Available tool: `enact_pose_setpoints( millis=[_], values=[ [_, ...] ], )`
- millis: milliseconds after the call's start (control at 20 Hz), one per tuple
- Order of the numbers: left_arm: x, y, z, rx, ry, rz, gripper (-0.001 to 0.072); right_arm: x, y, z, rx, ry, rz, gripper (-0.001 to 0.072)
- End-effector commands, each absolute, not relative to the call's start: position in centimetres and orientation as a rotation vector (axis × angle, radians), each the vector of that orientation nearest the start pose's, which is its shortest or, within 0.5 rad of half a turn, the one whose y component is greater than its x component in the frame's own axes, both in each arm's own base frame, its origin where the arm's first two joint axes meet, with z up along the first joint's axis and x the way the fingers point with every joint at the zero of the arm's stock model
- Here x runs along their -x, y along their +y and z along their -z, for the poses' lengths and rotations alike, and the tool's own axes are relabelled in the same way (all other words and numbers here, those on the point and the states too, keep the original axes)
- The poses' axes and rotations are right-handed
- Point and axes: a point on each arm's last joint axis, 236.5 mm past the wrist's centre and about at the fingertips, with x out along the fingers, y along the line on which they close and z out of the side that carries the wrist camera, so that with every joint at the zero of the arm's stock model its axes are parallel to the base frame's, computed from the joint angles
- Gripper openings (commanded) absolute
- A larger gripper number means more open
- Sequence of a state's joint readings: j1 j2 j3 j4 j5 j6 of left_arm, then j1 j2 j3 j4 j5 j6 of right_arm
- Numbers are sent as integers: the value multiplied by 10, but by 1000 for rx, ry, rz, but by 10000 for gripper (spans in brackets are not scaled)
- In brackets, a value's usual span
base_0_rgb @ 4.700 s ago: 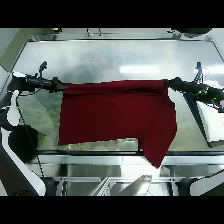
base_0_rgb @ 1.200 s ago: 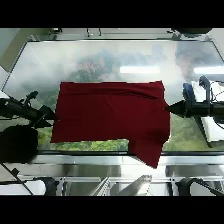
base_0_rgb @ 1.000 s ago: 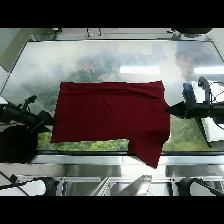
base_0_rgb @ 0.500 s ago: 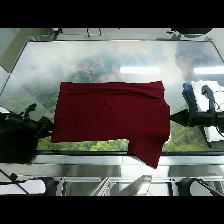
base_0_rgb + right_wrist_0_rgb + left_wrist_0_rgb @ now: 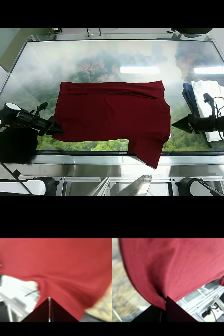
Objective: Fold the shirts.
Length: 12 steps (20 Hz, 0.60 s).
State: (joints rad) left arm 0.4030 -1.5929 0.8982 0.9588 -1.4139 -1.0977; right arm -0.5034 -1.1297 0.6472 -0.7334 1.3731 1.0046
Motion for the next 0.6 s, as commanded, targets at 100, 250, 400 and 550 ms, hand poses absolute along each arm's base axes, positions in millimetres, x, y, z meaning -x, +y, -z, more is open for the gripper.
enact_pose_setpoints(
  millis=[100, 250, 400, 550],
  values=[
    [-277, -30, 104, 737, 1700, 448, 28, -221, 39, 84, -859, 1494, -215, 421],
    [-278, -30, 104, 736, 1696, 449, 28, -207, 51, 108, -891, 1482, -203, 438],
    [-277, -31, 104, 737, 1700, 453, 28, -225, 71, 103, -914, 1353, -312, 438],
    [-276, -31, 103, 738, 1701, 454, 28, -222, 83, 113, -903, 1387, -347, 438]
  ],
)
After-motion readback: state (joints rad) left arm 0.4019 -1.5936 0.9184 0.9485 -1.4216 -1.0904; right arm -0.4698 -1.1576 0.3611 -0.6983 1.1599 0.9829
